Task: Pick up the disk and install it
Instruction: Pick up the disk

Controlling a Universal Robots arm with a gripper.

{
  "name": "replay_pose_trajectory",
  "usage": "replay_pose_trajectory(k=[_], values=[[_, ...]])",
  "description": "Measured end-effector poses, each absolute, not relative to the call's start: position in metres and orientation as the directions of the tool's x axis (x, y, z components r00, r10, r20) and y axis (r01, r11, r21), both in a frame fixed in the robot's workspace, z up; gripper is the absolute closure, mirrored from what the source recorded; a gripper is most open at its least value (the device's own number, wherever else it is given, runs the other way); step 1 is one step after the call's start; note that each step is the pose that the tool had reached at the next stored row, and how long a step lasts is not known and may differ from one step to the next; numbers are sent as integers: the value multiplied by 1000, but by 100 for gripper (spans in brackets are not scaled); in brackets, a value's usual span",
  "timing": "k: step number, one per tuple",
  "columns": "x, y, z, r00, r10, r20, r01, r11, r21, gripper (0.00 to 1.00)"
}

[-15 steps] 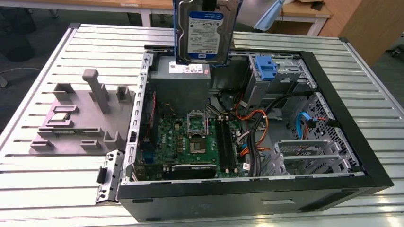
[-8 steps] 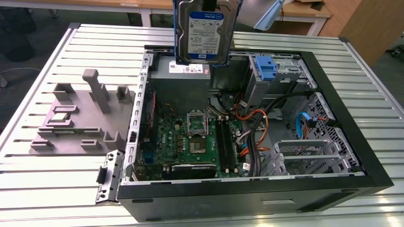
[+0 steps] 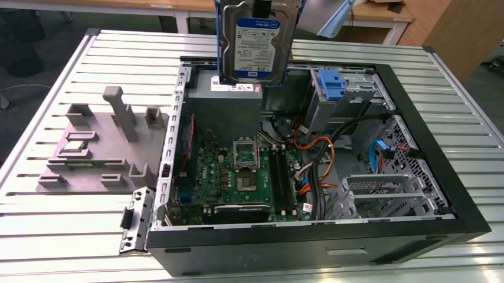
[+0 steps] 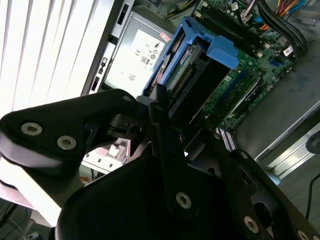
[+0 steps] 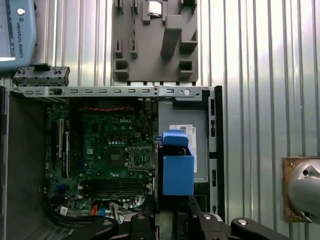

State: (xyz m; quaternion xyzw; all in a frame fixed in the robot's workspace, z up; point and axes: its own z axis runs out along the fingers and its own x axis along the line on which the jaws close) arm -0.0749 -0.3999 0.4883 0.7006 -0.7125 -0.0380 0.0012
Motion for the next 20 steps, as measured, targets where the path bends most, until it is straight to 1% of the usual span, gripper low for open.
replay_pose_trajectory(k=[11,20], values=[[-75,-424,486,-18,-998,-52,-998,15,56,65],[-75,-444,475,-18,-998,-57,-999,15,52,65]])
